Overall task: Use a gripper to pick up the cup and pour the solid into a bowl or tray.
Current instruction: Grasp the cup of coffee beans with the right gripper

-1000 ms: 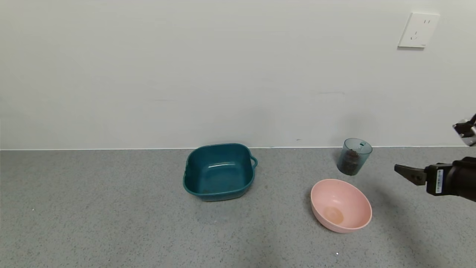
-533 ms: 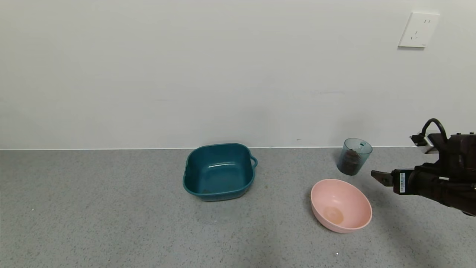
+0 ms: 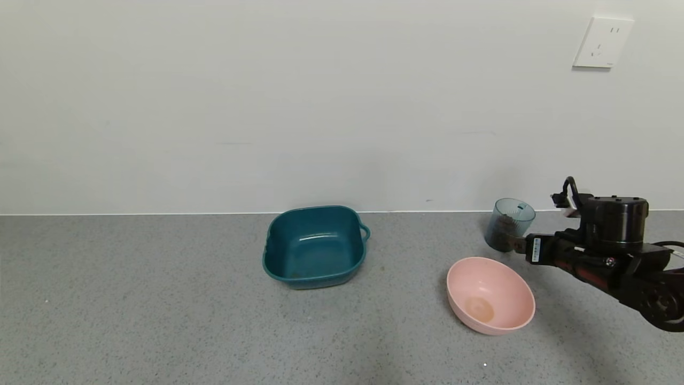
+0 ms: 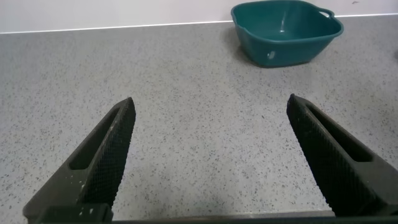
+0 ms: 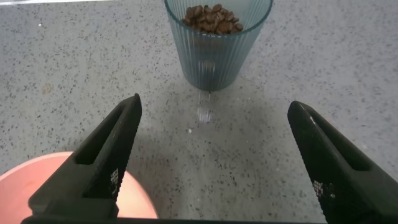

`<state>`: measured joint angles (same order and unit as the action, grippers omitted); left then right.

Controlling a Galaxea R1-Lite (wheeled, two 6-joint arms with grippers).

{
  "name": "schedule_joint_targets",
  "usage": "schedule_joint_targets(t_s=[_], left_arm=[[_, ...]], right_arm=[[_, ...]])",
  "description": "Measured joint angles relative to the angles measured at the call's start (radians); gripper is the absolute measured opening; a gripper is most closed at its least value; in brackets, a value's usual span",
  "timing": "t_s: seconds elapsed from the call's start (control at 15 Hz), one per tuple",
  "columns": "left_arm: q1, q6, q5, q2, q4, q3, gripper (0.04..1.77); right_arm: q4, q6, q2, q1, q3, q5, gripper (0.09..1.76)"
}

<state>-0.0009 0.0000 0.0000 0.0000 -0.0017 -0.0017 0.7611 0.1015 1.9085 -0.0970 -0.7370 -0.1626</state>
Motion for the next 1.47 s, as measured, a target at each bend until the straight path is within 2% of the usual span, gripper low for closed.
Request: schedule_joint_targets(t_s=[0.4, 1.0, 1.47], left_arm=[[0.0, 0.0, 0.0, 0.0, 0.0, 0.0, 1.75], [0.0, 0.0, 0.0, 0.0, 0.0, 0.0, 1.75], [0.0, 0.0, 0.0, 0.0, 0.0, 0.0, 1.75]], right_arm=[[0.15, 0.009, 0.126, 0.0, -0.026, -0.013, 1.71], [0.147, 0.003, 0.271, 0.0, -0.197, -0.087, 1.71], [0.163, 0.002, 0.341, -0.004, -0.277, -0.094, 1.71]])
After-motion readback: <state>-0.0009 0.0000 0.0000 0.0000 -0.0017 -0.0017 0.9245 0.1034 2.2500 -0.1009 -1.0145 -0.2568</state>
